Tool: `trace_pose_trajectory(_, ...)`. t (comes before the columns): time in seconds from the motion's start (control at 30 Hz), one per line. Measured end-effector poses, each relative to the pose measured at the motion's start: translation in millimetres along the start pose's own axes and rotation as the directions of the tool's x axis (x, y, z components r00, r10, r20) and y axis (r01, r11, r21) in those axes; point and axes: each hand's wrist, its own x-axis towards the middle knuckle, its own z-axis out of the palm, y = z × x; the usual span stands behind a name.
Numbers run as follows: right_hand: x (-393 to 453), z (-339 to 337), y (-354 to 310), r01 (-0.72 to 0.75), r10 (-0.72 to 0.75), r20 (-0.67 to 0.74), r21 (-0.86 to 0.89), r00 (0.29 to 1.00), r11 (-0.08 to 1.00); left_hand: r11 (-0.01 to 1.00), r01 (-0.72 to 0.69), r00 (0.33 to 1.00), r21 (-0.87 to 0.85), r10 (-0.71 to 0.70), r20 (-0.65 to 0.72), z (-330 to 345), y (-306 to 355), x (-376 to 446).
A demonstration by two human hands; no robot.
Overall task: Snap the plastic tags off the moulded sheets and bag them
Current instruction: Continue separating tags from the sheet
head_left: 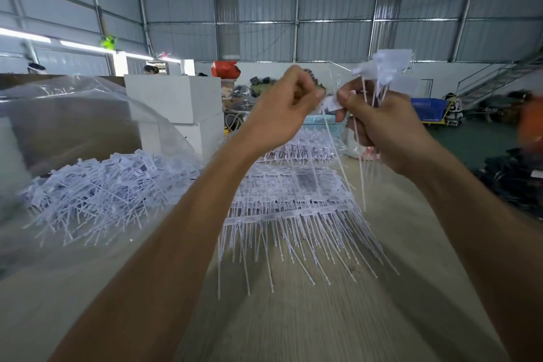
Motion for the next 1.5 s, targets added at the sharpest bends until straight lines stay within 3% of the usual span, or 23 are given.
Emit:
trace_pose_trajectory(0.07,0.9,1.1,-1.9,-0.005,0.001,0.035,0.099,0.999,0.995,0.992,0.009,1.000,0.128,-0.008,-0.008,-0.2,-2.1,0.6)
trace_pose_trajectory(0.13,0.2,-0.7,-2.1,0.006,-0.019,0.113,0.110,0.993,0.994,0.991,0.019,1.000,0.131,-0.017,-0.018,1.6,-1.3,1.1)
trace_pose_trajectory(0.27,-3.2,-7.3,0.5,0.049,-0.013,0.203,-0.173,0.979,0.984,0.999,0.030,0.997,-0.010,-0.031,-0.069,0.4,5.2,2.0)
trace_pose_trajectory(0.4,-6.8,2.5,-0.9,0.189,-0.150,0.178,-0.232,0.973,0.954,0.991,0.078,0.992,-0.110,-0.088,-0.089,-6.7,9.4,0.8)
trace_pose_trajectory(0.5,-3.4,4.3,2.5,0.324,-0.298,0.130,-0.458,0.946,0.828,0.972,0.129,0.988,-0.196,-0.142,-0.054,-8.9,8.6,0.6)
trace_pose_trajectory(0.63,4.1,1.8,11.3,0.348,-0.388,0.066,-0.598,0.919,0.722,0.921,0.196,0.978,-0.338,-0.209,-0.003,-8.8,5.0,1.5)
trace_pose_trajectory(0.73,4.2,6.4,9.5,0.380,-0.488,0.112,-0.782,0.866,0.494,0.855,0.252,0.966,-0.453,-0.251,0.063,-6.2,3.2,3.1)
trace_pose_trajectory(0.77,3.5,8.4,7.8,0.377,-0.490,0.107,-0.784,0.865,0.494,0.846,0.256,0.965,-0.467,-0.253,0.070,-6.0,2.6,3.5)
trace_pose_trajectory(0.83,0.0,12.2,5.5,0.364,-0.454,0.049,-0.676,0.890,0.641,0.851,0.244,0.969,-0.464,-0.235,0.079,-7.4,2.0,4.5)
trace_pose_trajectory(0.9,-2.7,14.5,5.3,0.299,-0.364,-0.021,-0.526,0.931,0.796,0.860,0.228,0.973,-0.457,-0.221,0.071,-9.7,2.0,5.0)
trace_pose_trajectory(1.03,-2.4,12.2,4.1,0.143,-0.161,-0.033,-0.308,0.986,0.941,0.852,0.223,0.973,-0.473,-0.227,0.050,-10.8,1.7,6.1)
trace_pose_trajectory(1.17,-4.9,6.5,-0.3,0.109,-0.087,0.118,-0.200,0.989,0.974,0.896,0.238,0.967,-0.376,-0.254,0.008,-12.0,-2.8,5.9)
trace_pose_trajectory(1.27,-3.3,3.0,-5.1,0.040,-0.013,0.192,-0.136,0.981,0.990,0.981,0.181,0.981,-0.073,-0.185,-0.062,-8.2,-5.8,4.0)
trace_pose_trajectory(1.33,-3.2,3.1,-7.0,0.014,0.011,0.219,-0.112,0.976,0.994,0.987,0.145,0.985,0.070,-0.137,-0.102,-1.5,-5.4,3.9)
trace_pose_trajectory(1.5,-3.0,3.5,-7.2,-0.016,0.028,0.281,-0.044,0.959,0.999,0.984,0.113,0.985,0.140,-0.093,-0.144,0.0,-1.6,5.5)
